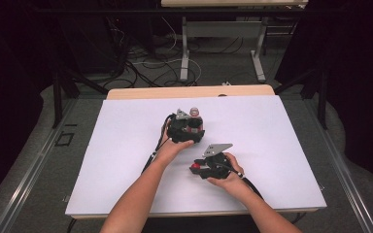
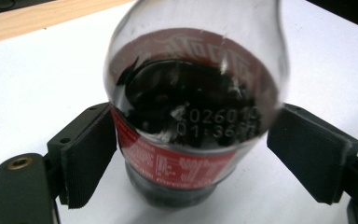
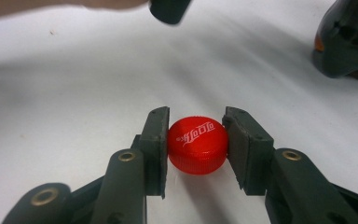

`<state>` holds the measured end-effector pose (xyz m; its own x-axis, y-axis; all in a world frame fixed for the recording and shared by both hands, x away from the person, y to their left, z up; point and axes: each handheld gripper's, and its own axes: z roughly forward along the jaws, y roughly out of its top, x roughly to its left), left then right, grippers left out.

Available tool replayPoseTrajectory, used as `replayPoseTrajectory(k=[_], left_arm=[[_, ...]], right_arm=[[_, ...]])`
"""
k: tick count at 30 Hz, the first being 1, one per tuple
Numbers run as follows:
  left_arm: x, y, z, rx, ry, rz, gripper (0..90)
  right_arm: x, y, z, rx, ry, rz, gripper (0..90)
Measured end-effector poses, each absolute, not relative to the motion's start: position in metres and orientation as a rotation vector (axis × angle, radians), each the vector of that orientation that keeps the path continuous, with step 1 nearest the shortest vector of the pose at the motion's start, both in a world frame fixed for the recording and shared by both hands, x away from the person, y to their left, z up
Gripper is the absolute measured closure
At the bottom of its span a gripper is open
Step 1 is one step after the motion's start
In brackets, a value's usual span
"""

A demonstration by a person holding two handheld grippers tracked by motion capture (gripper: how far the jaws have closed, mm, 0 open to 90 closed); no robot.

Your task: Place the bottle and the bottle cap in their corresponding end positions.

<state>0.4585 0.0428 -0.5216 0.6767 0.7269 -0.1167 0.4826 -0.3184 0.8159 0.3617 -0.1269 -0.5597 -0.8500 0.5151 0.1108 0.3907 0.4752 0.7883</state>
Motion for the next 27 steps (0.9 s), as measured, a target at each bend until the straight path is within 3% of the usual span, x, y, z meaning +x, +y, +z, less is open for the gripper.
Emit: replayPoseTrajectory(k=[9,17,27], left_arm=[[0.447,0.065,-0.516,1.950,0.957,0.317,11.9],[0.435,0.081,-0.511,1.931,0.978,0.277,6.8],[0.412,0.106,-0.499,1.907,0.998,0.276,7.1]], right_arm=[[0.368,-0.122,-0.568,0.777,2.587,1.291,61.0],[0.367,-0.124,-0.564,0.828,2.591,1.306,40.7],[0.358,-0.144,-0.534,0.811,2.481,1.392,37.7]])
